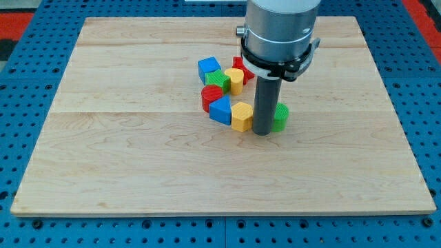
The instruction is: Point your arm at green circle
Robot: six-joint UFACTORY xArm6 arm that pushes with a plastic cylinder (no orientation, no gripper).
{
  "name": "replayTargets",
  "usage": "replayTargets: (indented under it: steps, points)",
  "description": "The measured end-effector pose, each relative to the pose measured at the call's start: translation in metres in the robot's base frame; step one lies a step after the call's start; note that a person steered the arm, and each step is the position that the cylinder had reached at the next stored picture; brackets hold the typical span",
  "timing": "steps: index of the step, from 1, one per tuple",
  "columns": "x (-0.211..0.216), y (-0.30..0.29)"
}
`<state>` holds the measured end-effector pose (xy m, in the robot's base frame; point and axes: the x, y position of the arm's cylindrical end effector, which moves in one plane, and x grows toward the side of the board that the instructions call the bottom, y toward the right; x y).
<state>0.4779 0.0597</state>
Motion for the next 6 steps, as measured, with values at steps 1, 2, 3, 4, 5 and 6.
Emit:
replayTargets:
  steps: [1, 2, 3, 4, 5, 6]
  points:
    - [-0.006, -0.012]
    - [-0.003, -0.016]
    - [0.016, -0.013]
    - [0.028, 0.002]
    - [0.028, 0.017]
    - [0.021, 0.033]
